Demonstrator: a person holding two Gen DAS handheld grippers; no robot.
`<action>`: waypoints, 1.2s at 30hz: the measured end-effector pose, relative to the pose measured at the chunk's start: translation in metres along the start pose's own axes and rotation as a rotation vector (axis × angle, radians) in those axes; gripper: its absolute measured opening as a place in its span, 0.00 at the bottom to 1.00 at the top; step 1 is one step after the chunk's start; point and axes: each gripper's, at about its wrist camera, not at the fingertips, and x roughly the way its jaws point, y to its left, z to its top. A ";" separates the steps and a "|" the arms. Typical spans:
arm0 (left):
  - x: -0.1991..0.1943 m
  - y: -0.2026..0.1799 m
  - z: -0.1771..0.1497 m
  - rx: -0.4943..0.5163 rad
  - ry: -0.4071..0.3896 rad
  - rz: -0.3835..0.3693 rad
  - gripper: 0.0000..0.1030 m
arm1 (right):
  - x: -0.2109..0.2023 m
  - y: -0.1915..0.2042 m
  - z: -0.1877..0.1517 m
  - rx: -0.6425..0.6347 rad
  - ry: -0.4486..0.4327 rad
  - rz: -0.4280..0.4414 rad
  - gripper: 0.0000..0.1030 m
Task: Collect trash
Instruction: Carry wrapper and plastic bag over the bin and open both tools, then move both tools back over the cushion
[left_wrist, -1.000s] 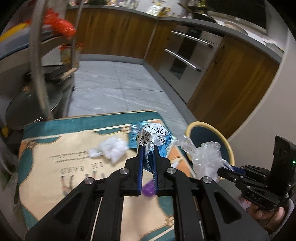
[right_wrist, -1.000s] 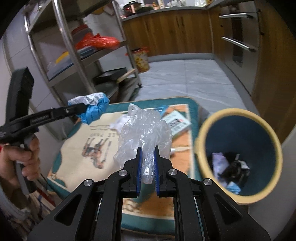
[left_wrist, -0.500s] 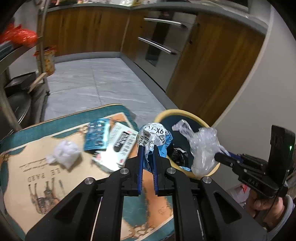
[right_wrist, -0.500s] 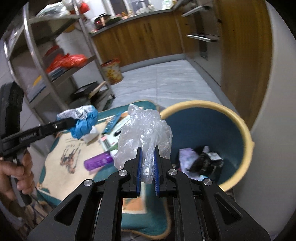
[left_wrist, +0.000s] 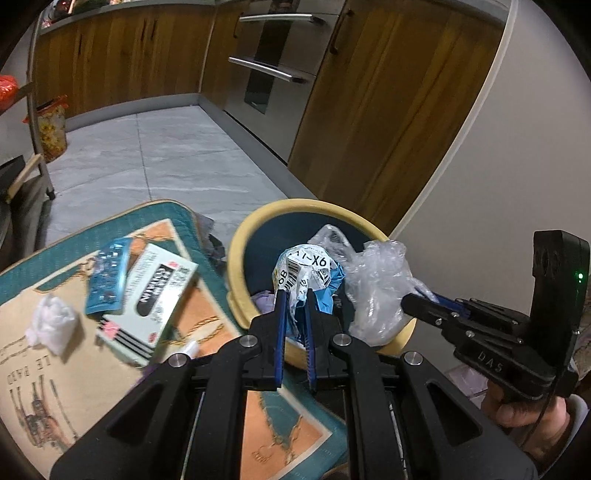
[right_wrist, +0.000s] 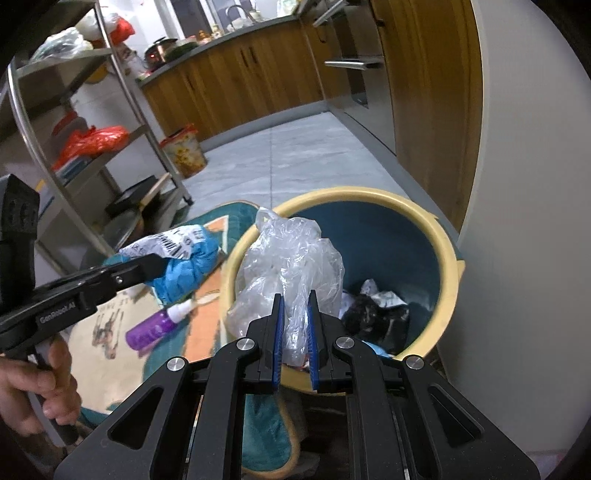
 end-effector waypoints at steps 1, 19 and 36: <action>0.004 -0.002 0.000 -0.001 0.002 -0.005 0.08 | 0.003 0.000 -0.001 -0.002 0.007 -0.005 0.12; 0.064 -0.018 0.002 0.022 0.085 -0.035 0.09 | 0.027 -0.012 -0.009 0.047 0.087 -0.059 0.12; 0.041 0.000 0.008 -0.035 0.037 -0.052 0.36 | 0.029 -0.017 -0.009 0.076 0.094 -0.055 0.31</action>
